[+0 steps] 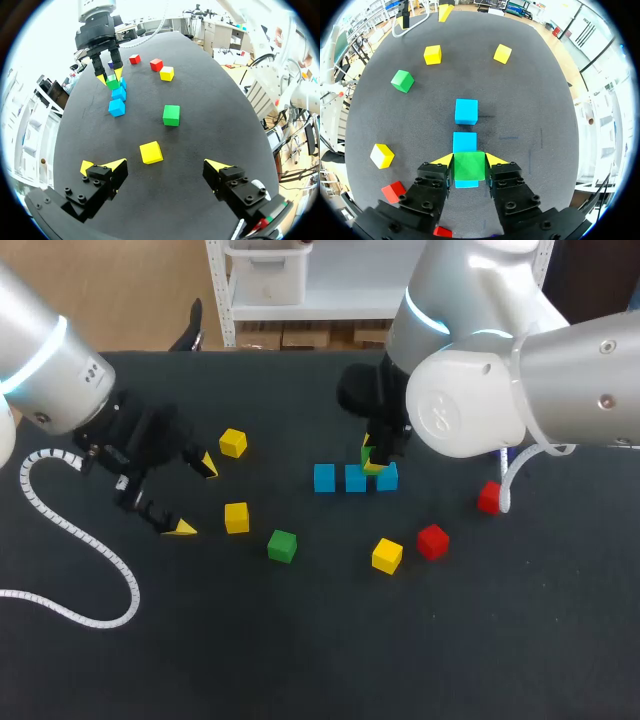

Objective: Place the blue cubes, place green cubes on the blue cubes, place the yellow cubes on the green cubes, then place the red cubes on the yellow cubes, and place purple cube on the red cubes.

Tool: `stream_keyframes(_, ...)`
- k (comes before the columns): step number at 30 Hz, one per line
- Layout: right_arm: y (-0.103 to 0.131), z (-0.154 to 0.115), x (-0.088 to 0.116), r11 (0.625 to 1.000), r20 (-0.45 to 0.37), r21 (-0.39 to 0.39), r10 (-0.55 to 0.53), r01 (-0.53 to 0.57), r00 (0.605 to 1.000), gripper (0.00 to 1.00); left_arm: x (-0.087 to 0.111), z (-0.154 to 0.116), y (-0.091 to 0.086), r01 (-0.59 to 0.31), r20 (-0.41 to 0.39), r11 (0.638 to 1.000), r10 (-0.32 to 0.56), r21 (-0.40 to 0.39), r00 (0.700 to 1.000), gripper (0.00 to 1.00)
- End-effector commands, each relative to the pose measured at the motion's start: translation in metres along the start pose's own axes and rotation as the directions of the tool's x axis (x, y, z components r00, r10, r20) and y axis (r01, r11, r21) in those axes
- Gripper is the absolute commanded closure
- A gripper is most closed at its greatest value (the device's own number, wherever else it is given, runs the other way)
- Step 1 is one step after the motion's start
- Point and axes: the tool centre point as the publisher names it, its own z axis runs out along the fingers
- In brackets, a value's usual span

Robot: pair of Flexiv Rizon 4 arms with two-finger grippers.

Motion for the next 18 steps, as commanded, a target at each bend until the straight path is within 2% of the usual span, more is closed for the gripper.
stream_keyframes(1,-0.0018,0.0006,-0.0001,1.0,0.0,-0.004,0.001,-0.001,1.0,1.0,0.0018,0.0002,0.0007,-0.004,0.005,1.0,0.004,0.001,1.0,0.0)
stream_keyframes(5,-0.0022,0.0007,0.0004,1.0,0.001,-0.005,0.001,-0.001,1.0,0.99,0.0018,0.0002,0.0007,-0.004,0.005,1.0,0.004,0.001,1.0,0.0)
stream_keyframes(7,-0.0028,0.0009,0.0008,1.0,0.001,-0.006,0.0,0.0,1.0,0.89,0.0018,0.0002,0.0007,-0.004,0.005,1.0,0.004,0.001,1.0,0.0)
stream_keyframes(8,-0.0029,0.001,0.0008,1.0,0.001,-0.006,0.001,-0.001,1.0,0.78,0.0018,0.0002,0.0007,-0.004,0.005,1.0,0.004,0.001,1.0,0.0)
stream_keyframes(13,-0.0034,0.0011,0.0011,1.0,0.001,-0.006,0.001,-0.001,1.0,0.6,0.0018,0.0002,0.0007,-0.004,0.005,1.0,0.004,0.001,1.0,0.0)
stream_keyframes(18,-0.0038,0.0018,0.0013,1.0,0.001,-0.009,0.001,-0.001,1.0,0.57,0.0018,0.0002,0.0007,-0.004,0.005,1.0,0.004,0.001,1.0,0.0)
